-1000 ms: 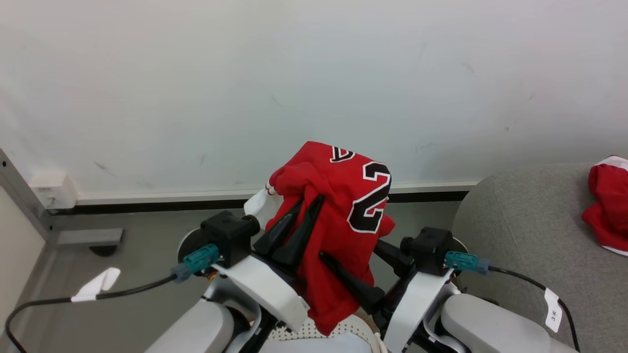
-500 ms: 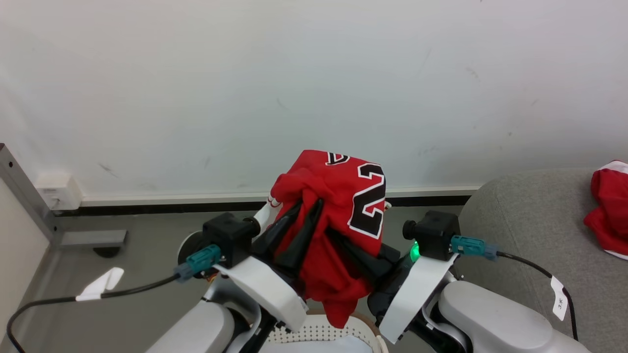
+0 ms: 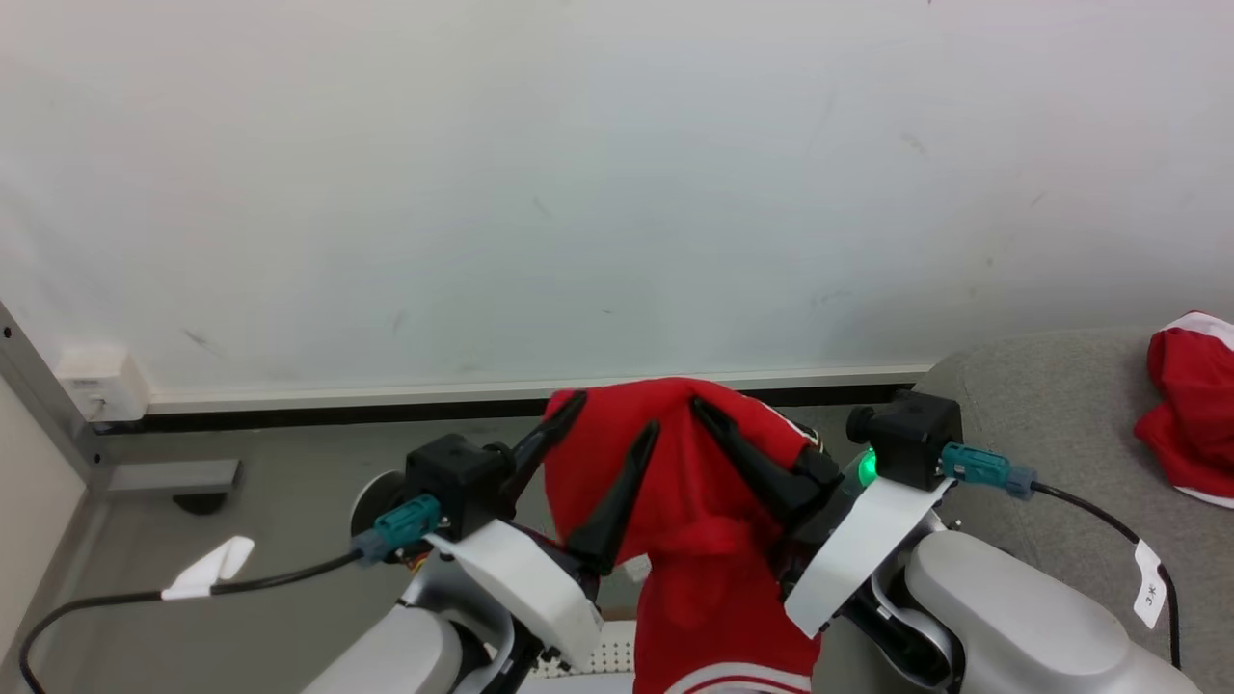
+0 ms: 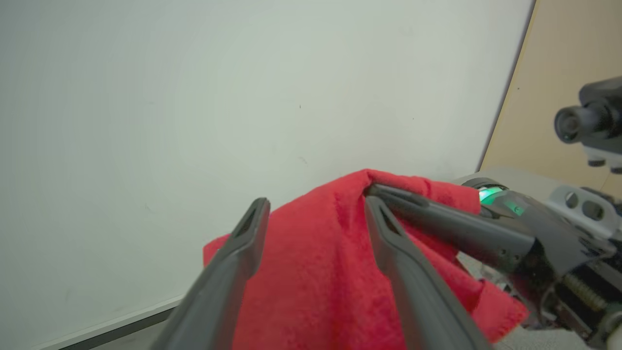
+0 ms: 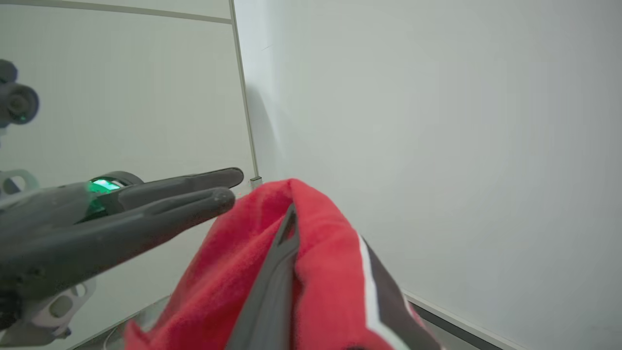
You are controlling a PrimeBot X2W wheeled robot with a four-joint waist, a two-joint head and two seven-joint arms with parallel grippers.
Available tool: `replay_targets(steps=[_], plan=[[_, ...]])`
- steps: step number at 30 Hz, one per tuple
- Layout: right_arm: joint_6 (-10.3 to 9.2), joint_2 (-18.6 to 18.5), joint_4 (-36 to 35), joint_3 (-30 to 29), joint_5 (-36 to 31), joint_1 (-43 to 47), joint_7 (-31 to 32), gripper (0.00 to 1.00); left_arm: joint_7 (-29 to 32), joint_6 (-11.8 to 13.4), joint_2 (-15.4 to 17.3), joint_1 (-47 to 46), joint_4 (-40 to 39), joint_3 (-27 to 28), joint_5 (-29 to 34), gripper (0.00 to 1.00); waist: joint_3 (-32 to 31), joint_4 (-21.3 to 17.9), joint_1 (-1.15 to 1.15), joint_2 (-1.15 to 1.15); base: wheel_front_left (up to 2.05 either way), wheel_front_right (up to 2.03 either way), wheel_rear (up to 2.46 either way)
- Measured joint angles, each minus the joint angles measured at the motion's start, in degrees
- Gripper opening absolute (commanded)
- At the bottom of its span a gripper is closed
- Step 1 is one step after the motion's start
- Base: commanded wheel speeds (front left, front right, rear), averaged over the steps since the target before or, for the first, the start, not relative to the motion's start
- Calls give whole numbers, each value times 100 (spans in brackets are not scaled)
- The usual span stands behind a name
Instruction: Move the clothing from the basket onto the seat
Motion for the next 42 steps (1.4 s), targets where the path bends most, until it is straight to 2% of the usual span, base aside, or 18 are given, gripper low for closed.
replay_targets(steps=[12,20,29,42], plan=[[0,-183,-54,-381,-241,82,0,0,58,0,45,104,20,-102,-66,100,20,-127,0,0,0,0,0],[0,-308,-140,-522,-309,87,0,0,56,43,71,169,-21,-131,-90,100,66,-355,0,0,0,0,0],[0,-474,-263,-635,-400,119,-1,0,16,60,88,187,-76,-157,-92,100,134,-832,0,0,0,0,0],[0,-723,-426,-821,-545,166,-1,0,-48,58,86,187,-99,-213,-91,100,296,-1721,0,0,0,0,0]])
